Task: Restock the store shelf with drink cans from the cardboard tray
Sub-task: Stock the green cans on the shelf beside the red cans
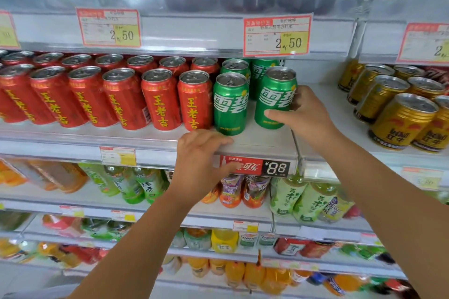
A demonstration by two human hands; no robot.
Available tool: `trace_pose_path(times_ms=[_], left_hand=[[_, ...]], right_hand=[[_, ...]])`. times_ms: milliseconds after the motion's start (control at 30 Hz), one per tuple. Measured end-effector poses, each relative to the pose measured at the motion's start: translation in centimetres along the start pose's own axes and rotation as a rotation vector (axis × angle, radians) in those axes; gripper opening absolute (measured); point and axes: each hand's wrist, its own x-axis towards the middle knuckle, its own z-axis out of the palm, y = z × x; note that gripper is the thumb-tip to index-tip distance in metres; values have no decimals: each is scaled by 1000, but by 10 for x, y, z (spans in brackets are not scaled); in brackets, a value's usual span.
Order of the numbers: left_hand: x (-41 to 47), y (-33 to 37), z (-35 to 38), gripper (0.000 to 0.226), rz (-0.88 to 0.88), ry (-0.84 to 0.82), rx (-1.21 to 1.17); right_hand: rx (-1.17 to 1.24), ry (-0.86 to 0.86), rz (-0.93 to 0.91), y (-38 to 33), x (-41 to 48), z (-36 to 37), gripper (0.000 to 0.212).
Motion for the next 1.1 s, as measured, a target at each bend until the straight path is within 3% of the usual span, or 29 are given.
trace_pose_path(times_ms=[500,700,767,867,967,1100], left_hand=[[0,-9,11,45,113,70,47],[-2,-6,7,52,96,39,33],[-6,4,6,51,98,101,37],[-18,42,20,34,207,207,10],[-40,93,60,19,339,69,-137],[-93,150,137,18,330,-333,-370]], right_hand=[[-11,1,36,7,30,29,79],[15,-16,124,1,18,16,94],[48,76,71,-4,-5,-2,84],[198,246,-43,5,-64,-35,52],[231,308,-48,43,-130,-67,33],[162,374,210,131,-208,-100,24]])
